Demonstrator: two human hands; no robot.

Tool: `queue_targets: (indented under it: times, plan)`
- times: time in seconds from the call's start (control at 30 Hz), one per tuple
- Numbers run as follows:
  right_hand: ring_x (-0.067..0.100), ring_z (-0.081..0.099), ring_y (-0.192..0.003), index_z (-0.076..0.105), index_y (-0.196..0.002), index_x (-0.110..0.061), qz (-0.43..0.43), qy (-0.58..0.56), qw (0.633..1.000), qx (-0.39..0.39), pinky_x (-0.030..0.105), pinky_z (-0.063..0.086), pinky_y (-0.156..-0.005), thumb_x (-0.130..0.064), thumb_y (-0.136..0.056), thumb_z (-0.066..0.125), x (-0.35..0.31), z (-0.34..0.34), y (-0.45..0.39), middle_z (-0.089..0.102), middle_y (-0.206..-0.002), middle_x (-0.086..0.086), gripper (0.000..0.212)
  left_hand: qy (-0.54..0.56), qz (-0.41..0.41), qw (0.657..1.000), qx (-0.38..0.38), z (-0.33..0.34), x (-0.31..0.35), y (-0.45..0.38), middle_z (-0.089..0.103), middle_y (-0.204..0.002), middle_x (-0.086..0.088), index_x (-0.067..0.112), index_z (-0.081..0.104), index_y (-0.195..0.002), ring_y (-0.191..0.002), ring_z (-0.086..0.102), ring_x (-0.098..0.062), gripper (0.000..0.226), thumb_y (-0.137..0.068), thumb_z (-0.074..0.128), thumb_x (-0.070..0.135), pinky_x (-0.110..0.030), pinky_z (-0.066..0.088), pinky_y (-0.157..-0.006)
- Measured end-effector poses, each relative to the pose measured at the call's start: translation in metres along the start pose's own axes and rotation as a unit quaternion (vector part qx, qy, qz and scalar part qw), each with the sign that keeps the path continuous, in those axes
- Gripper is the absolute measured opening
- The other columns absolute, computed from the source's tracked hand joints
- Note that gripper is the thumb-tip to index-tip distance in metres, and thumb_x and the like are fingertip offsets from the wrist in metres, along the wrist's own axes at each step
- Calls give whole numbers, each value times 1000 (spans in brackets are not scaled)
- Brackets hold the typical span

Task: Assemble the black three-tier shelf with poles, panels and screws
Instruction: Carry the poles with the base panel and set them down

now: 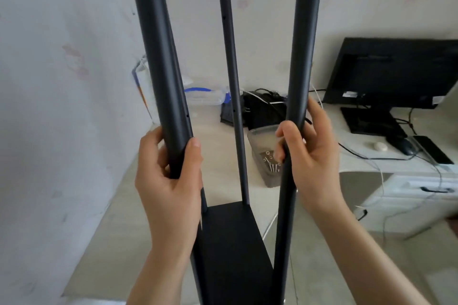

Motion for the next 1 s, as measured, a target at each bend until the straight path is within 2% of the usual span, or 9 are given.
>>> queue_targets:
  times: [0.13, 0.23, 0.3, 0.43, 0.53, 0.67, 0.8, 0.9, 1.0]
  plan:
    - [36, 41, -57, 47, -139, -29, -1, 21, 999, 40, 33, 44, -54, -6, -101, 48, -19, -18, 27, 53, -80, 15, 44, 34, -14, 999, -34, 4, 9, 15, 60, -70, -1, 18, 55, -107, -43, 46, -21, 16, -95, 65, 23, -26, 40, -42]
    - [25, 46, -55, 50, -135, -39, -2, 19, 998, 66, 29, 46, -55, -14, -98, 52, -30, -32, 44, 52, -80, 14, 44, 57, -18, 997, -58, 9, 19, 26, 59, -67, 0, 16, 54, -108, -42, 46, -19, 14, -97, 63, 16, -24, 40, -41]
    - [22, 46, -55, 51, -136, -37, -2, 21, 996, 87, 28, 46, -53, -15, -97, 53, -39, -46, 54, 54, -79, 10, 45, 72, -22, 994, -74, 16, 26, 33, 58, -65, 1, 15, 54, -106, -42, 45, -20, 13, -97, 64, 15, -24, 39, -40]
    - [21, 47, -53, 51, -137, -32, -13, 37, 991, 127, 26, 46, -52, -14, -97, 55, -59, -81, 74, 56, -76, 2, 44, 97, -29, 990, -101, 37, 41, 53, 57, -65, -2, 13, 57, -107, -43, 44, -28, 13, -97, 65, 16, -25, 39, -40]
    - [19, 47, -51, 51, -138, -27, -22, 53, 985, 163, 24, 46, -53, -11, -97, 55, -81, -116, 93, 56, -76, 5, 44, 129, -38, 982, -133, 62, 53, 75, 57, -64, 0, 17, 57, -104, -42, 43, -25, 11, -96, 66, 17, -24, 38, -39]
    - [23, 49, -53, 49, -137, -29, -34, 88, 975, 204, 28, 48, -52, -8, -99, 54, -112, -167, 124, 56, -79, 14, 44, 163, -51, 968, -183, 102, 72, 115, 60, -65, 4, 28, 59, -99, -42, 45, -17, 12, -95, 67, 19, -23, 39, -39]
    - [28, 50, -54, 49, -138, -27, -30, 110, 961, 251, 31, 51, -53, -7, -99, 55, -137, -226, 164, 59, -76, 6, 44, 183, -61, 956, -221, 138, 93, 164, 58, -65, 0, 27, 61, -101, -42, 45, -18, 11, -93, 68, 26, -24, 39, -39]
    - [24, 52, -55, 49, -140, -25, -26, 121, 952, 281, 28, 51, -55, -10, -97, 58, -152, -273, 195, 60, -76, 2, 46, 197, -74, 944, -252, 167, 106, 207, 56, -64, 0, 24, 62, -104, -43, 44, -19, 15, -92, 67, 30, -24, 39, -40]
    - [20, 53, -56, 48, -140, -27, -10, 126, 943, 306, 28, 52, -56, -12, -96, 59, -162, -321, 226, 61, -77, 5, 48, 210, -97, 930, -285, 202, 115, 254, 55, -63, 4, 24, 61, -100, -42, 43, -17, 11, -92, 65, 31, -23, 37, -39]
Point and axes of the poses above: each hand's wrist, its own y-axis away from the middle knuckle, its own z-axis out of the palm, x = y × z, the point moved 8 cm from there along -y, towards the middle knuckle
